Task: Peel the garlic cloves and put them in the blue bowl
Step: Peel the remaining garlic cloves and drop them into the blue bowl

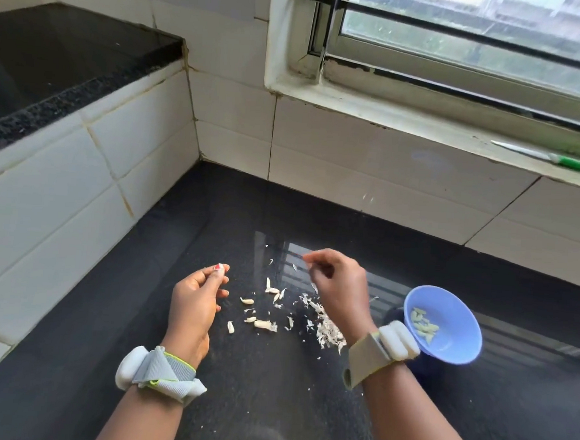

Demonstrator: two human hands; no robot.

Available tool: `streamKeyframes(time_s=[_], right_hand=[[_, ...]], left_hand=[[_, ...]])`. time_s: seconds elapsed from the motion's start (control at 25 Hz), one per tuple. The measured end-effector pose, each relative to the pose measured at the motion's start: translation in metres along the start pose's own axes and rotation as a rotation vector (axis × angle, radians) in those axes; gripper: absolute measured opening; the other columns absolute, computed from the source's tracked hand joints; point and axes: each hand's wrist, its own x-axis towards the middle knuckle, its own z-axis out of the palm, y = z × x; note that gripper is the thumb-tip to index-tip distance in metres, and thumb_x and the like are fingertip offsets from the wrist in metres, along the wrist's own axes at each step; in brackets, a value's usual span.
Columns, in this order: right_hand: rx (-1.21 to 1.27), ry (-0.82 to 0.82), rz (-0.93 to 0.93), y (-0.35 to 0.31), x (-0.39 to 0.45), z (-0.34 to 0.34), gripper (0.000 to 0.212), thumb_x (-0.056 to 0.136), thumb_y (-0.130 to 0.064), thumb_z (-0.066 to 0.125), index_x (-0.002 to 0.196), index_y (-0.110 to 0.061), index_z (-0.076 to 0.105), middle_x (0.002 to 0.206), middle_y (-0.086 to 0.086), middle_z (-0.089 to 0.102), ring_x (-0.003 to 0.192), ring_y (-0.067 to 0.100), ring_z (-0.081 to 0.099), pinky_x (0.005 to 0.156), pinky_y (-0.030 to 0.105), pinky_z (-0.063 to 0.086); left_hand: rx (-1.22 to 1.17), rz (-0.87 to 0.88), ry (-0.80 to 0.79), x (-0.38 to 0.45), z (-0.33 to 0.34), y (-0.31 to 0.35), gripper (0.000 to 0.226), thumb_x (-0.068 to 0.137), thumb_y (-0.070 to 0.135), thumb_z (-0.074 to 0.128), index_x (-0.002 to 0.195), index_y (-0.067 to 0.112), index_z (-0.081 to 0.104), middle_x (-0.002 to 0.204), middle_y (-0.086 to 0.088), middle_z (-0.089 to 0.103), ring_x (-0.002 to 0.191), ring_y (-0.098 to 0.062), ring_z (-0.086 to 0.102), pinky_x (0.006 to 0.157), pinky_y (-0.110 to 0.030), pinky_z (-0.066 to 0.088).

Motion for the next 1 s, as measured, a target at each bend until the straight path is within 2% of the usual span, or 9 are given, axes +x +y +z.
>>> streamKeyframes(time_s=[0.08,0.2,0.28,0.4,0.56,0.64,0.76,0.84,1.0], right_hand=[[0.364,0.045,0.23,0.01,-0.006,-0.018,0.02,0.089,-0.001,0.064,0.088,-0.02,0.072,0.086,0.003,0.072,0.076,0.013,0.066,0.076,0.024,0.056],[0.964,0.121,0.524,0.02,-0.012,-0.045,0.017,0.094,0.005,0.053,0.094,-0.007,0.066,0.085,0.01,0.066,0.071,0.011,0.066,0.07,0.018,0.058],[1.096,0.172,0.595,0.027,-0.016,-0.059,0.016,0.095,0.005,0.05,0.096,-0.004,0.064,0.084,0.009,0.064,0.069,0.009,0.067,0.068,0.017,0.058],[0.94,0.171,0.537,0.037,-0.022,-0.058,0.016,0.094,0.005,0.053,0.094,-0.005,0.065,0.082,0.007,0.065,0.072,0.012,0.063,0.067,0.016,0.056],[0.128,0.068,0.239,0.044,-0.03,-0.046,0.01,0.089,-0.01,0.067,0.09,-0.018,0.072,0.076,-0.01,0.069,0.065,0.002,0.06,0.064,0.011,0.048],[-0.208,-0.013,0.06,0.038,-0.031,-0.041,0.005,0.085,-0.025,0.073,0.09,-0.026,0.072,0.084,-0.015,0.066,0.075,0.0,0.057,0.069,0.014,0.046],[-0.581,-0.231,-0.108,0.029,-0.032,-0.024,0.019,0.088,-0.043,0.066,0.103,-0.031,0.07,0.103,-0.011,0.059,0.102,0.011,0.048,0.083,0.027,0.04],[-0.653,-0.273,-0.122,0.029,-0.028,-0.017,0.018,0.091,-0.043,0.061,0.102,-0.03,0.069,0.106,-0.01,0.059,0.106,0.013,0.046,0.083,0.026,0.036],[-0.23,-0.08,0.031,0.031,-0.024,-0.025,0.003,0.089,-0.025,0.069,0.086,-0.026,0.069,0.084,-0.011,0.065,0.082,0.009,0.058,0.072,0.022,0.043]], left_hand=[[0.004,0.001,-0.005,0.0,-0.001,-0.002,0.015,0.095,0.018,0.053,0.093,0.021,0.068,0.083,0.005,0.062,0.069,-0.009,0.054,0.058,-0.022,0.041],[0.013,0.004,-0.022,0.001,-0.001,-0.005,0.015,0.095,0.016,0.053,0.093,0.018,0.068,0.081,0.004,0.06,0.068,-0.009,0.053,0.056,-0.021,0.041],[0.028,0.011,-0.031,0.002,0.001,-0.007,0.015,0.095,0.016,0.053,0.092,0.019,0.067,0.081,0.004,0.06,0.069,-0.009,0.053,0.056,-0.021,0.041],[0.067,0.03,-0.047,0.002,0.003,-0.007,0.014,0.095,0.015,0.053,0.094,0.017,0.067,0.08,0.004,0.06,0.07,-0.009,0.053,0.058,-0.022,0.041],[0.13,0.074,-0.063,0.0,0.01,-0.011,0.013,0.094,0.017,0.054,0.093,0.018,0.067,0.079,0.005,0.062,0.07,-0.009,0.053,0.059,-0.022,0.041],[0.155,0.081,-0.07,-0.001,0.013,-0.012,0.012,0.094,0.018,0.056,0.094,0.018,0.068,0.08,0.005,0.063,0.07,-0.008,0.054,0.06,-0.021,0.041],[0.181,0.077,-0.076,0.001,0.013,-0.012,0.012,0.093,0.019,0.056,0.094,0.019,0.068,0.083,0.005,0.065,0.071,-0.007,0.055,0.062,-0.022,0.042],[0.193,0.074,-0.085,0.001,0.011,-0.013,0.012,0.093,0.019,0.057,0.093,0.019,0.068,0.084,0.005,0.065,0.072,-0.008,0.055,0.063,-0.023,0.043],[0.202,0.073,-0.089,0.001,0.008,-0.015,0.011,0.093,0.018,0.057,0.091,0.018,0.068,0.085,0.002,0.065,0.073,-0.01,0.056,0.063,-0.025,0.044]])
